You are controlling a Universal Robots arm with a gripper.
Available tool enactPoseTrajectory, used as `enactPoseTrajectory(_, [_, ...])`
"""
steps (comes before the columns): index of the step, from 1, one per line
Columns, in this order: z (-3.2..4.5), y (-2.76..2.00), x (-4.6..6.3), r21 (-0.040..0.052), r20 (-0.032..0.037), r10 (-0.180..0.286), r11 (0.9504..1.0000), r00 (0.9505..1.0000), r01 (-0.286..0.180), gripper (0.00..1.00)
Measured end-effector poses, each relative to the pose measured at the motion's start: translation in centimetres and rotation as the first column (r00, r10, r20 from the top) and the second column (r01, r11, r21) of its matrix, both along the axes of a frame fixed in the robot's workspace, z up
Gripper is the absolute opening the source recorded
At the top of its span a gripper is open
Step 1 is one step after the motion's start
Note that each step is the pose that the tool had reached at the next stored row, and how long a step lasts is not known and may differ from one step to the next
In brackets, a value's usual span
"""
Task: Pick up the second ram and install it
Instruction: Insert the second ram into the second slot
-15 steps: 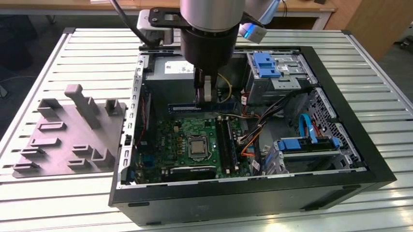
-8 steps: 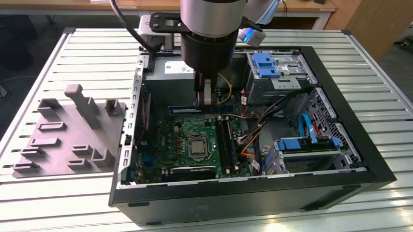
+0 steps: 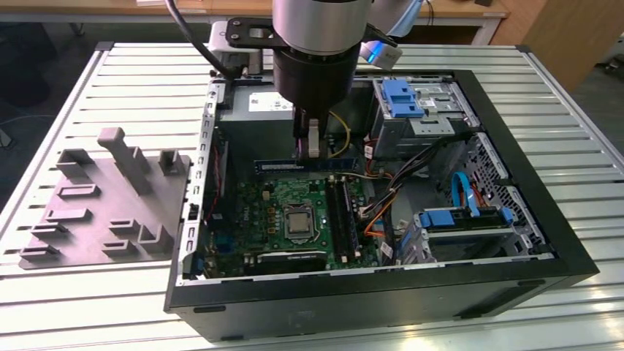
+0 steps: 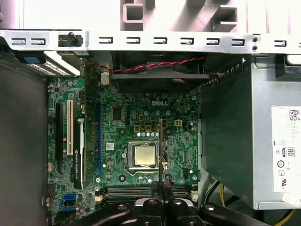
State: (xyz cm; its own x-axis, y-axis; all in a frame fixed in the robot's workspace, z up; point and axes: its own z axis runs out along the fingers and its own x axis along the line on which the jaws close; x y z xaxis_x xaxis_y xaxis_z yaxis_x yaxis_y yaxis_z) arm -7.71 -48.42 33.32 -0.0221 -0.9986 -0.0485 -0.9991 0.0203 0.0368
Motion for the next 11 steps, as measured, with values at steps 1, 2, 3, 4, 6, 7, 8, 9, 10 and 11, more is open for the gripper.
enactPoseTrajectory(1, [0.0,0.0,0.0,0.0,0.0,0.0,1.0,1.0,0.0,0.11])
enactPoseTrajectory(2, [0.0,0.0,0.0,0.0001,0.0,0.0,1.0,1.0,0.0,0.11])
enactPoseTrajectory(3, [0.0,0.0,0.0,0.0001,0.0001,0.0,1.0,1.0,0.0,0.11])
enactPoseTrajectory(4, [0.0,0.0,0.0,0.0001,0.0,0.0,1.0,1.0,0.0,0.11])
enactPoseTrajectory(6, [0.0,0.0,0.0,0.0001,0.0,0.003,1.0,1.0,-0.003,0.11])
enactPoseTrajectory(7, [0.0,0.0,0.0,0.0001,0.0,0.003,1.0,1.0,-0.003,0.11])
enactPoseTrajectory(8, [0.0,0.0,0.0,0.0001,0.0,0.003,1.0,1.0,-0.003,0.11])
enactPoseTrajectory(9, [0.0,0.0,0.0,0.0001,0.0,0.003,1.0,1.0,-0.003,0.11])
enactPoseTrajectory(10, [0.0,0.0,0.0,0.0001,0.0,0.003,1.0,1.0,-0.003,0.11])
enactPoseTrajectory(11, [-0.01,0.0,0.0,0.0001,0.0,-0.002,1.0,1.0,0.002,0.11])
